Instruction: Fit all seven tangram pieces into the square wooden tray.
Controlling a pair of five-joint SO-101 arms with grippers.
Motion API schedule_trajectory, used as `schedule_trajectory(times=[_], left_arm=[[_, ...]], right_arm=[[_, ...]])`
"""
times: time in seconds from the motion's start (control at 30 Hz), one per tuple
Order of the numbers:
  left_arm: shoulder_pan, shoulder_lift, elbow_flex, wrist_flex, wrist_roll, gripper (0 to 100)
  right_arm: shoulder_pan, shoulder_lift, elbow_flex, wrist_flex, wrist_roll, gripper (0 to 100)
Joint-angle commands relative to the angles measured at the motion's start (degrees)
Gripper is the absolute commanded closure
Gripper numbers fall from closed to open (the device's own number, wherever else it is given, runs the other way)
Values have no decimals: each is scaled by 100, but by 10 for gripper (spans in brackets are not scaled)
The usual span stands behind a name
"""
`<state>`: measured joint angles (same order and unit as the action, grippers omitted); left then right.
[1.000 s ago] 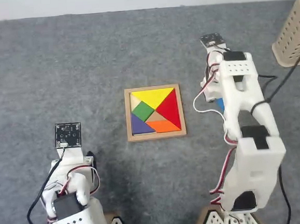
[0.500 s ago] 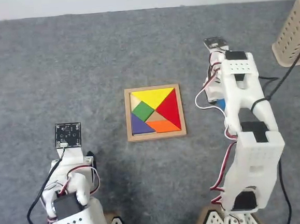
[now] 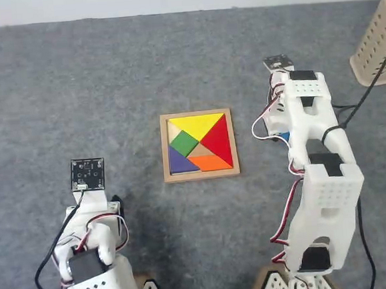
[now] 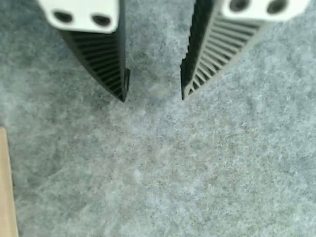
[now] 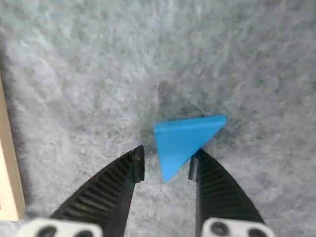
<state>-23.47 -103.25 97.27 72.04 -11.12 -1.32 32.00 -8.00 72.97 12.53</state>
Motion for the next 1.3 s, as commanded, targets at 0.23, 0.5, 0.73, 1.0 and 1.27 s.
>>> schedule_trajectory(times=[0.23,0.5,0.73,1.0,1.27], left_arm=[[-26,-44,-66,18,-35,832],[-26,-44,-66,18,-35,832],[-26,-44,-66,18,-35,832],[-26,-44,-66,18,-35,832],[-26,-44,-66,18,-35,832]], right_arm=[[-163,-1130,-448,286,-211,842],[-347,-813,-448,-66,-273,842],[-57,-171,-527,-84,-281,842],[251,48,-527,-101,-237,842],[347,110,-527,-40,-229,842]])
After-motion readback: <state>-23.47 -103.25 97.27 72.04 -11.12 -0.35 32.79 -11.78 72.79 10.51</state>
